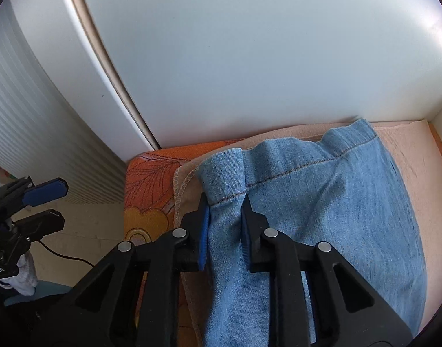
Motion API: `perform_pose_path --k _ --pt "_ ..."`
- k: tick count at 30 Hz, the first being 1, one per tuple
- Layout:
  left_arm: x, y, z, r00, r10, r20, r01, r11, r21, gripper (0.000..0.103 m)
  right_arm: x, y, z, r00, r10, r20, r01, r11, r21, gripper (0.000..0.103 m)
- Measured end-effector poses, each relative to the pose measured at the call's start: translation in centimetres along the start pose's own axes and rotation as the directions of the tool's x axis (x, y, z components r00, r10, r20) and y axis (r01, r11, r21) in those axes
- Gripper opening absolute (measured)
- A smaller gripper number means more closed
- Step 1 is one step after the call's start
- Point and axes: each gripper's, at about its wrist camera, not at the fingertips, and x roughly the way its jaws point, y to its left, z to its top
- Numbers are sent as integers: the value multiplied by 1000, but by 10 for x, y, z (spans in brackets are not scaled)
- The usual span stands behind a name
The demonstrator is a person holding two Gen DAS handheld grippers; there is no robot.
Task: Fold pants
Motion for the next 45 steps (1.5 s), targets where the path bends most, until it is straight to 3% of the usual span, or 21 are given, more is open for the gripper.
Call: perform_pose_path --k 5,9,14,17,21,26,31,33,35,37,40,42,45 --pt "3 -8 3 999 -34 -5 34 999 11 36 -37 -40 -4 993 65 98 -76 992 103 15" --pt "7 -23 9 997 -73 -9 74 996 52 36 -84 -63 -27 978 44 202 -82 979 184 15" --pt "22 -48 15 989 -145 -30 148 984 100 36 -137 -65 -64 949 -72 308 -50 928 369 15" --pt "36 -75 17 977 -206 -61 213 965 153 36 -168 -86 -108 940 -146 308 -34 858 512 15" --pt "61 -122 13 945 -297 -134 322 918 231 36 -179 -104 -164 946 -201 255 -5 775 631 15" --pt "88 -184 -3 884 -389 -260 459 830 318 36 -170 -117 -217 957 -169 235 -61 675 736 15" --pt "91 -235 -16 849 -399 -346 520 747 415 36 -188 -122 -248 946 -184 267 -105 605 789 15" --pt "96 -242 -17 844 -381 -377 524 735 430 36 -193 -121 -262 945 -183 270 -114 590 799 14" --pt "102 -247 -21 839 -356 -410 525 728 440 36 -189 -119 -271 955 -165 248 -100 607 789 15" --pt "104 -250 -27 843 -322 -430 513 720 468 36 -188 -119 -281 966 -139 220 -92 608 789 17" --pt "102 -249 -31 851 -288 -438 497 711 498 36 -196 -127 -295 965 -154 213 -79 603 794 28" --pt "98 -249 -32 854 -278 -439 490 712 503 36 -205 -140 -305 957 -170 234 -95 579 810 55" --pt "87 -257 -32 850 -300 -434 504 704 501 36 -211 -162 -309 954 -164 251 -114 575 810 56"
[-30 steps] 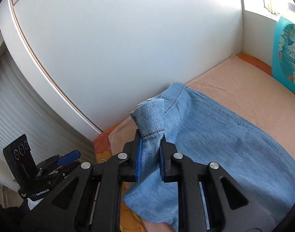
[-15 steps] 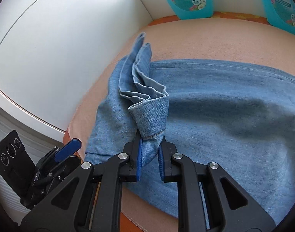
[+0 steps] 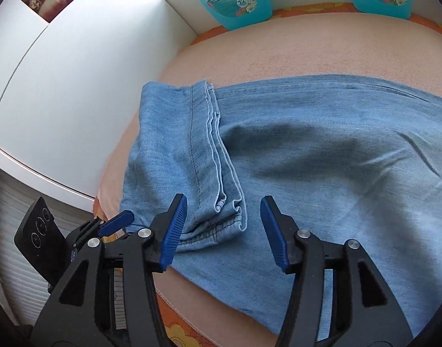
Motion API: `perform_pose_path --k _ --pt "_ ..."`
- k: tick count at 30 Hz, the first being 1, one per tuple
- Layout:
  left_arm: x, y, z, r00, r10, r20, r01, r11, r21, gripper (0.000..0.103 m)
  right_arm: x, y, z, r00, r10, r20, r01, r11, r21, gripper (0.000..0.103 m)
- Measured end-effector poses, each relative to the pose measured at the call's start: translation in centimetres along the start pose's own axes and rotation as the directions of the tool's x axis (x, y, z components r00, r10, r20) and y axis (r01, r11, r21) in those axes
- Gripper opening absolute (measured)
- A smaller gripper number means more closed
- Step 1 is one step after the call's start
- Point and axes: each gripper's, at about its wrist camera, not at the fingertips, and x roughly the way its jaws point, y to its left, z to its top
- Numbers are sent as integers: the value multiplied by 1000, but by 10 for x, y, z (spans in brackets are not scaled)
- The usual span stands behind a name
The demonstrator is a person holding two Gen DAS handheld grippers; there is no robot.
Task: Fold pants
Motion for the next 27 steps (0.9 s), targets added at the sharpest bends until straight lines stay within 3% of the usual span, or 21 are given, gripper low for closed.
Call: perform_pose_path --k 5,9,10,16,20,21,22,24,27 --pt "8 -35 15 999 -39 16 38 997 65 36 -6 -6 12 1000 24 3 -24 1000 -13 56" --pt "40 -61 25 998 -47 -36 51 991 124 37 -10 -11 23 1000 22 21 -22 999 -23 56" --pt "48 -67 25 998 -44 -55 51 988 146 42 -13 -13 24 999 26 24 -26 999 -22 56" --pt "81 -80 27 991 41 -129 -12 975 223 54 -24 -26 31 999 22 41 -21 1000 -18 56" --pt "93 -72 29 985 118 -128 -88 971 223 54 -24 -29 40 998 43 42 -42 999 -24 56" --pt "92 -70 28 987 108 -116 -81 973 218 51 -23 -28 43 998 49 41 -48 998 -30 56" --pt "91 -66 28 989 87 -119 -62 978 201 36 -22 -27 47 998 54 38 -53 998 -36 56" --pt "83 -59 30 996 33 -86 -19 987 158 19 -19 -24 58 997 64 31 -63 997 -54 56" --pt "61 -47 34 1000 10 -2 -10 997 81 16 -4 -14 78 995 97 -17 -98 991 -88 58"
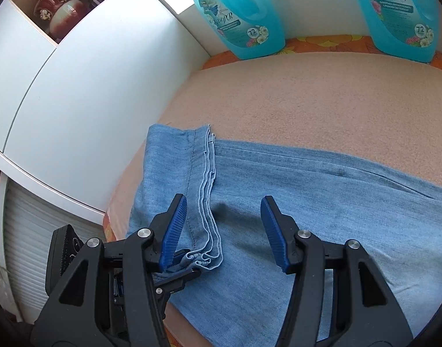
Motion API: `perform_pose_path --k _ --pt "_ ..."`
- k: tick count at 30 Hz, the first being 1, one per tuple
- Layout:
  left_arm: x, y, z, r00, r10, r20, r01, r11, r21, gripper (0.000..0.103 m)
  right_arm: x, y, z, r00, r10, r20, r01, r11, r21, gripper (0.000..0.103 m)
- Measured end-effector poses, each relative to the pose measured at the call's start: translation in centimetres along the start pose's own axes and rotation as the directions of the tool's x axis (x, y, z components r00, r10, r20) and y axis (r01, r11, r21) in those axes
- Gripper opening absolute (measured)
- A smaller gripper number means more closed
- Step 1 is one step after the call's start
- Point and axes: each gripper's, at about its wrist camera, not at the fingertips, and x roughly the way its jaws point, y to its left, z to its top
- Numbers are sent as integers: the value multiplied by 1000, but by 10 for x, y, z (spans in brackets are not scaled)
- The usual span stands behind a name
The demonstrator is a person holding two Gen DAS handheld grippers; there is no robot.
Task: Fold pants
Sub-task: 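Grasp the folded leg edge with the left gripper while the right gripper holds the hem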
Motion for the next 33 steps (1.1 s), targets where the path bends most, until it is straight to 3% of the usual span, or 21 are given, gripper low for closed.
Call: perform_pose_path --k 3,7,13,20,25,26,29,33 --pt "-22 12 0 998 -29 62 34 997 -73 16 27 3 21 999 31 -44 -31 1000 5 61" --pt "-47 18 -1 991 -23 129 36 994 -104 15 77 4 42 990 52 -130 -48 998 29 61" --pt "-68 29 -10 983 -16 181 43 988 -150 15 135 -1 49 964 152 -220 -119 981 156 61" --pt "-79 36 -15 975 -58 214 93 983 -158 15 151 13 53 971 138 -193 -106 980 166 63" --pt "-77 36 -20 975 -72 209 106 982 -154 15 166 29 48 973 93 -210 -67 989 130 27" --pt "-79 38 -21 975 -73 212 109 981 -161 15 166 32 47 977 71 -203 -49 993 111 13" --pt "-83 40 -22 972 -78 220 117 979 -169 15 153 41 45 988 47 -148 -35 996 82 10" --pt "-82 29 -20 967 -122 223 156 978 -141 15 102 54 46 999 -19 -26 19 1000 0 9"
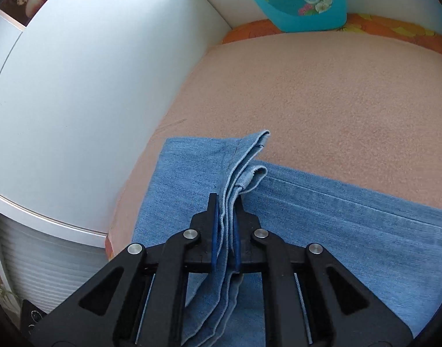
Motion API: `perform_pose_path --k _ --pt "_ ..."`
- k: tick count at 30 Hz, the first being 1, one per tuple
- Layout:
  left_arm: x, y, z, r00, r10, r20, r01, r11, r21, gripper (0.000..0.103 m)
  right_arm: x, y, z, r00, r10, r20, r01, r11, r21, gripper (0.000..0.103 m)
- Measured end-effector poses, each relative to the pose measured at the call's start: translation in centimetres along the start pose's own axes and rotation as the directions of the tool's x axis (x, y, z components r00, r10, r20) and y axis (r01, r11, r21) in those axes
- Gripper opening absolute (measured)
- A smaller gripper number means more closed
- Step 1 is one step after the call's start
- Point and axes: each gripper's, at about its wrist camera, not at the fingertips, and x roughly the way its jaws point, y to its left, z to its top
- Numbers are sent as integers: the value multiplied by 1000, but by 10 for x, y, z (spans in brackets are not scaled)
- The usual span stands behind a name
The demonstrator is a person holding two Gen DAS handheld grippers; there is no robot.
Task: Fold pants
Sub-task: 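Grasp the folded leg edge with the left gripper while the right gripper holds the hem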
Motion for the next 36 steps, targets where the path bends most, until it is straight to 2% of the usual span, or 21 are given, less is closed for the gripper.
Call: perform_pose_path --k 3,7,11,15,19,23,29,33,36 --pt "10 -16 3 998 -68 -3 68 998 14 15 -46 0 -5 995 -69 76 72 997 -39 8" --pt "32 -49 7 984 -178 -26 179 982 54 15 -100 -23 -18 973 -190 129 195 980 -31 8" --pt "60 -89 9 958 -278 -66 284 954 100 15 -151 -76 -36 947 -277 165 272 961 51 8" --pt "89 -118 7 929 -353 -114 364 926 101 15 -188 -121 -57 923 -339 183 315 937 150 8" --pt "101 -141 8 911 -391 -127 405 907 115 15 -216 -147 -70 908 -373 191 338 922 190 8" --pt "107 -160 13 905 -405 -130 421 897 137 15 -247 -152 -81 891 -393 229 357 916 182 8" --pt "116 -203 9 892 -421 -162 447 874 192 15 -296 -172 -107 874 -392 285 338 915 220 8" --pt "129 -231 4 870 -452 -195 487 847 211 15 -330 -196 -132 856 -419 302 349 900 261 8" --pt "143 -259 -1 847 -482 -226 527 821 222 15 -358 -216 -151 840 -447 306 361 883 299 8"
